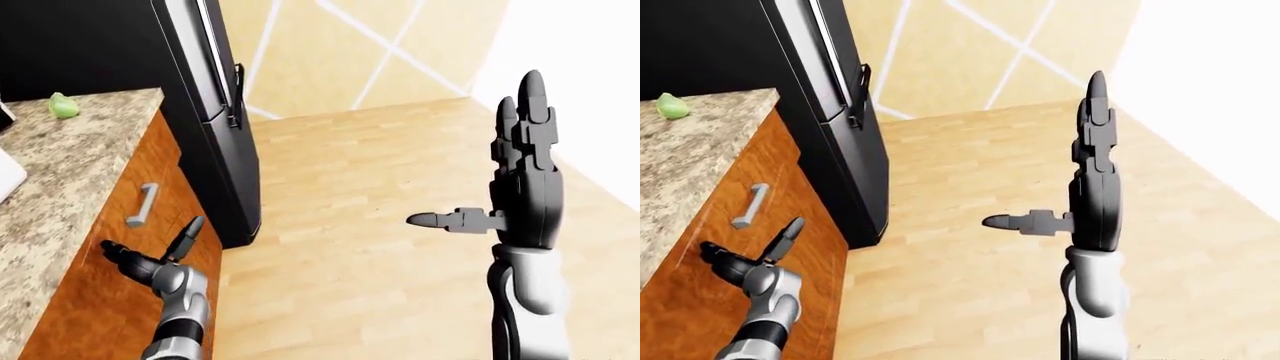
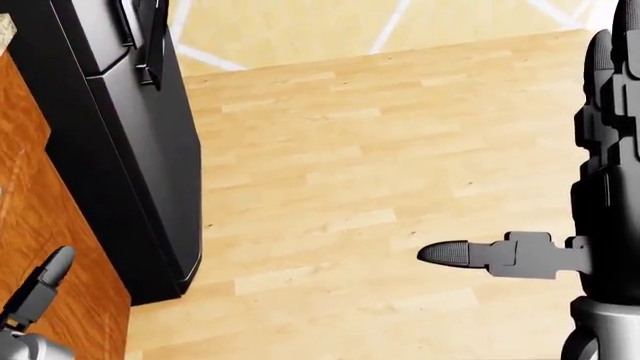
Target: Close the right drawer.
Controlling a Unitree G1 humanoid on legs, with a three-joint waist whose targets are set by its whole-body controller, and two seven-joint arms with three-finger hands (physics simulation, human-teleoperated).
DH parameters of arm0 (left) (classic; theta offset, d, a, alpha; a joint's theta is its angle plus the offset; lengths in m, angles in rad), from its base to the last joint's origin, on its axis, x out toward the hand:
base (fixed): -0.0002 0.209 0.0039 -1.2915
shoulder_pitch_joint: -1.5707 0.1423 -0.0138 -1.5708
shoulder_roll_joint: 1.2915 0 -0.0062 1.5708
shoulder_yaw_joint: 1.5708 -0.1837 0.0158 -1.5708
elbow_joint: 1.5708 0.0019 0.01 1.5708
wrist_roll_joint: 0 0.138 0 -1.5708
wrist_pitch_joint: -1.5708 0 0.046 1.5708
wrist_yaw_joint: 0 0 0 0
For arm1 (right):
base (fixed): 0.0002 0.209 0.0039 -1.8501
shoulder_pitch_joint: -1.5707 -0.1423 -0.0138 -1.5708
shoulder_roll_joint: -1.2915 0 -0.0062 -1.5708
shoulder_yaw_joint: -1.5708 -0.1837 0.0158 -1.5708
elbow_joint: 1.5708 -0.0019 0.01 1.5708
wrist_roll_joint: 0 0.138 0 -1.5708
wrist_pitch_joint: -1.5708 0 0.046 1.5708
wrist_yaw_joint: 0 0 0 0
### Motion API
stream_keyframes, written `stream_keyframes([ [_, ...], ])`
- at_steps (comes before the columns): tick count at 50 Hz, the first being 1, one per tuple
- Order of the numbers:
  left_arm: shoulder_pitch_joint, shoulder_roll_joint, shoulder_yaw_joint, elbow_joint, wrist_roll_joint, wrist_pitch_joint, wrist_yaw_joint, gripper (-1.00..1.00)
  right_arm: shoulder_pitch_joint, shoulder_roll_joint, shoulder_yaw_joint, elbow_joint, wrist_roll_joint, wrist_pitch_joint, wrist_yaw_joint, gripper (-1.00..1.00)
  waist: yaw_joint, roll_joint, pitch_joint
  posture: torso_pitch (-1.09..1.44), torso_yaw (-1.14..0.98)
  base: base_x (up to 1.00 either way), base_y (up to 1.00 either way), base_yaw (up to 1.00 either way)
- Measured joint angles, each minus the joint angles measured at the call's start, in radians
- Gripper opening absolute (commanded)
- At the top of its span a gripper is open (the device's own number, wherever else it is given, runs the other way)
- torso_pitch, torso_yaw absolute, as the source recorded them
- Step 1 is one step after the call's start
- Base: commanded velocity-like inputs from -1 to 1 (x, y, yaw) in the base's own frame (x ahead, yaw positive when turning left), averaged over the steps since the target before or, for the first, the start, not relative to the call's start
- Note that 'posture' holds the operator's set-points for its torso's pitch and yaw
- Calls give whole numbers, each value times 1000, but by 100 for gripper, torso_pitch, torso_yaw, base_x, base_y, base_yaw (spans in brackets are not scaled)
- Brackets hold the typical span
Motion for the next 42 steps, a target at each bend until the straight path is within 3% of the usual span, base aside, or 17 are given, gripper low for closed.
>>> stream_keyframes([
  [27,-54,82,33,185,-85,-46,-26,100,-5,0,4,12,-3,-4,-1,100,-14,9,3,0,0,0,0,0],
  [42,-45,95,35,171,-108,-39,-19,100,-3,0,3,10,-4,0,-2,100,-18,12,8,0,0,0,0,0],
])
